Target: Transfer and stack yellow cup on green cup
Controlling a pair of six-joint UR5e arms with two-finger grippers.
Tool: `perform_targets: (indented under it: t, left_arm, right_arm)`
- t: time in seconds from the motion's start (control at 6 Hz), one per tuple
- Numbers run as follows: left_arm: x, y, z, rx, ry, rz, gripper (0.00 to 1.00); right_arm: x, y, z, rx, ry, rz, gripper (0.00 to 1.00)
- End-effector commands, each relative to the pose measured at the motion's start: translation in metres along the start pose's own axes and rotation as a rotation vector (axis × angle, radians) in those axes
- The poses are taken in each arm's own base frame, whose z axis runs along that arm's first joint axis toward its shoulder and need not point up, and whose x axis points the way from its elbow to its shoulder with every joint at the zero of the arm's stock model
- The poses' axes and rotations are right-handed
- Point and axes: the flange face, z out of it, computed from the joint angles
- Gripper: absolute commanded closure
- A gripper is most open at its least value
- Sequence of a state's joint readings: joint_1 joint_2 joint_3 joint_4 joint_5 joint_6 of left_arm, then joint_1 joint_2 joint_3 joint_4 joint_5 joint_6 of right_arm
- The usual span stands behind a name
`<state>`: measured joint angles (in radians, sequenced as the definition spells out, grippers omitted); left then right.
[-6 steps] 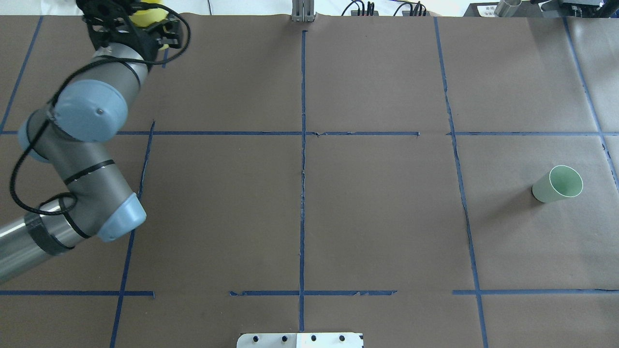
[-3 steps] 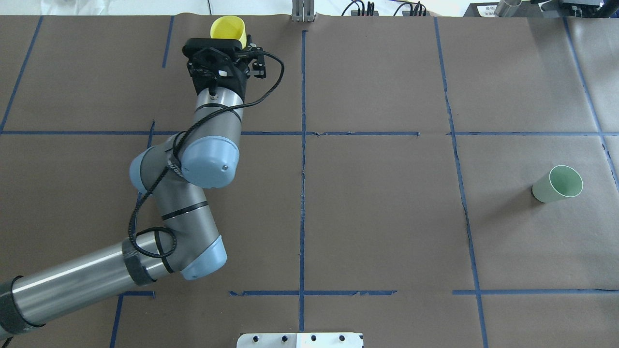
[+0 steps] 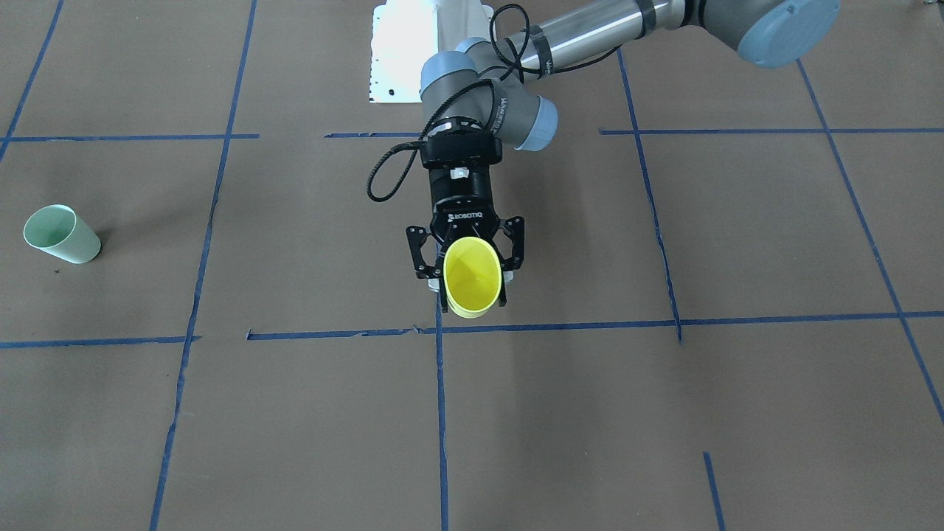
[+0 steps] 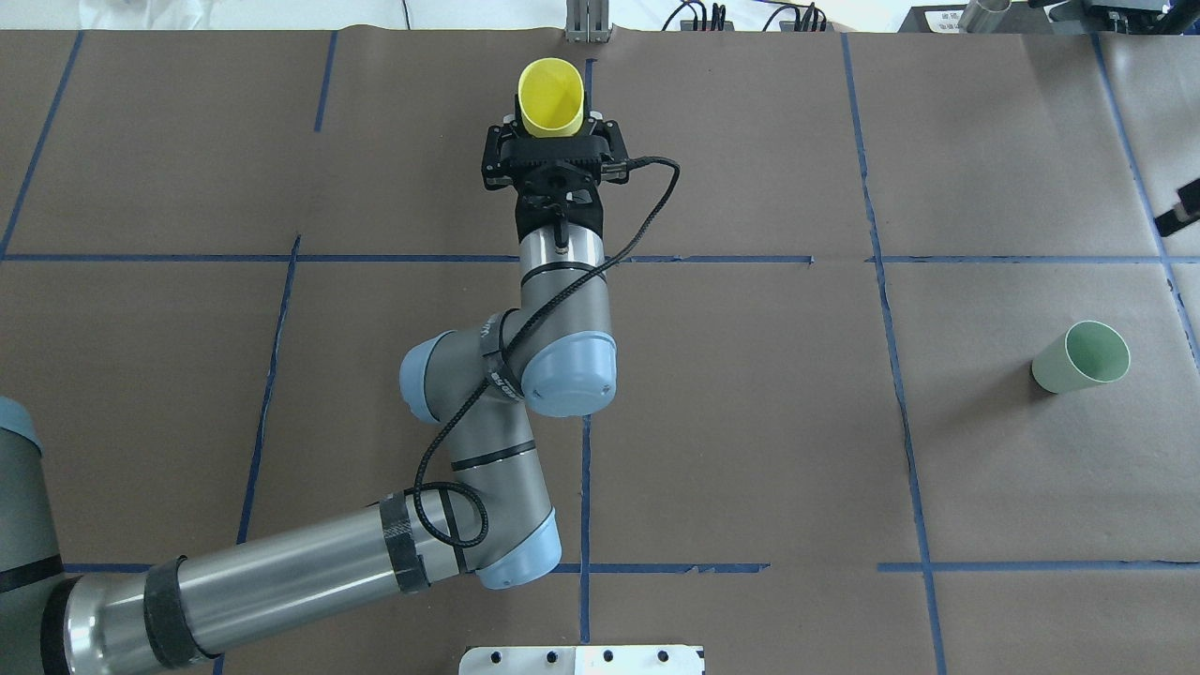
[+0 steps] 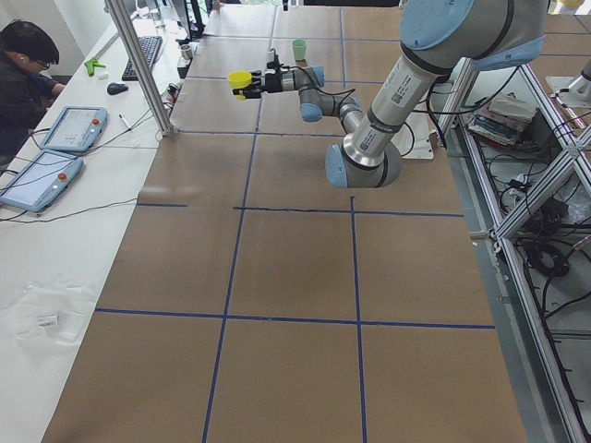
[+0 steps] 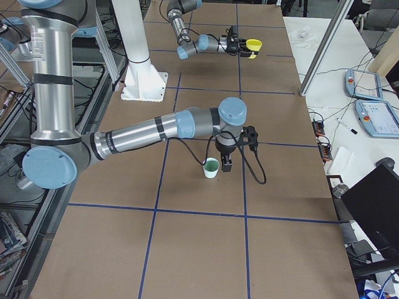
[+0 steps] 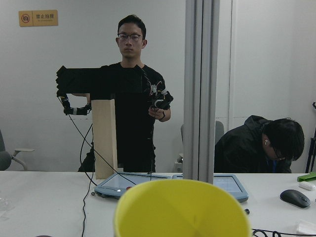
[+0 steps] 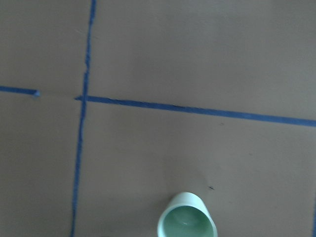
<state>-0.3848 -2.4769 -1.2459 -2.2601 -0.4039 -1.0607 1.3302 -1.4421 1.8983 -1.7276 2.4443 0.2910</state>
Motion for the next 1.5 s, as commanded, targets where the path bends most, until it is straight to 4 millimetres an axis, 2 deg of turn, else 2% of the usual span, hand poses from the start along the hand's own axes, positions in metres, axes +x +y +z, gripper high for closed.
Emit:
perform_targets:
  t: [0.0, 0.17, 0.33, 0.5, 0.67, 0.83, 1.0, 1.17, 1.33]
  left_arm:
    - [0.018, 0.015, -0.021, 0.000, 0.008, 0.006, 0.58]
    - [0.017, 0.023, -0.021, -0.005, 0.007, 0.017, 0.58]
    - [0.017, 0.027, -0.021, -0.008, 0.006, 0.022, 0.58]
    - [0.018, 0.027, -0.022, -0.008, 0.007, 0.021, 0.58]
    - [0.018, 0.030, -0.025, -0.012, 0.010, 0.023, 0.58]
    - [0.018, 0.032, -0.026, -0.016, 0.013, 0.023, 0.58]
    - [0.018, 0.036, -0.030, -0.020, 0.016, 0.027, 0.58]
    - [0.018, 0.037, -0.030, -0.022, 0.017, 0.027, 0.58]
    - [0.018, 0.036, -0.030, -0.021, 0.017, 0.026, 0.58]
  right_arm:
    - [-0.142, -0.039, 0.013, -0.017, -0.059, 0.073, 0.00]
    - [-0.205, -0.046, 0.013, -0.024, -0.090, 0.092, 0.00]
    - [-0.269, -0.059, 0.003, -0.060, -0.078, 0.117, 0.00]
    - [-0.328, -0.082, -0.012, -0.085, -0.055, 0.133, 0.00]
    - [-0.377, -0.080, -0.002, -0.070, -0.015, 0.122, 0.00]
    - [-0.426, -0.106, -0.004, -0.073, -0.005, 0.144, 0.01]
    - [-0.473, -0.145, 0.000, -0.102, 0.018, 0.170, 0.05]
    - [-0.501, -0.163, 0.010, -0.134, 0.041, 0.184, 0.07]
    - [-0.510, -0.158, 0.021, -0.133, 0.059, 0.170, 0.09]
